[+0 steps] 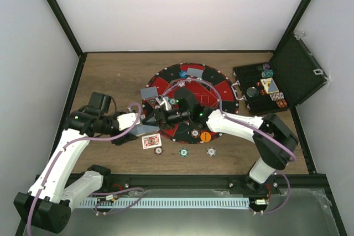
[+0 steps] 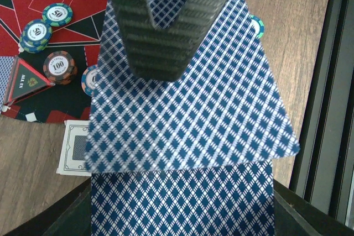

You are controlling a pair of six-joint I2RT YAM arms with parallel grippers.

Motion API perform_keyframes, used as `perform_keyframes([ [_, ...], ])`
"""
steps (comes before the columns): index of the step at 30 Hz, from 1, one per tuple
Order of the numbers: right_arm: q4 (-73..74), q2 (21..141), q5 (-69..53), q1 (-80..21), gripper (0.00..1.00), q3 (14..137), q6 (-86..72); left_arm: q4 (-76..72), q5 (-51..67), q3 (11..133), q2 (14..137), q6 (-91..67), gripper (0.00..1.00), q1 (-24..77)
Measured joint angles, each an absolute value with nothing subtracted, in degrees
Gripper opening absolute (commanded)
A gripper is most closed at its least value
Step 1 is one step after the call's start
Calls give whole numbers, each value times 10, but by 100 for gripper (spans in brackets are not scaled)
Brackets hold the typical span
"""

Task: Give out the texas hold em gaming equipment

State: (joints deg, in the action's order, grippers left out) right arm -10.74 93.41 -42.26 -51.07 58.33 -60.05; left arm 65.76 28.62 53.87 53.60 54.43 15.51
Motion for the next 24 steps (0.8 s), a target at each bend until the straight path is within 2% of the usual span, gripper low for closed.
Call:
perform_keyframes([
  [12,-79,892,-408,-509,12,568,-597,657,287,539,536,545,4,155],
  [18,-73,854,-406,-495,3,534,-598,657,286,538,536,547,4,155],
  [24,-68,818,-407,-479,1,515,-601,656,286,538,536,547,4,155],
])
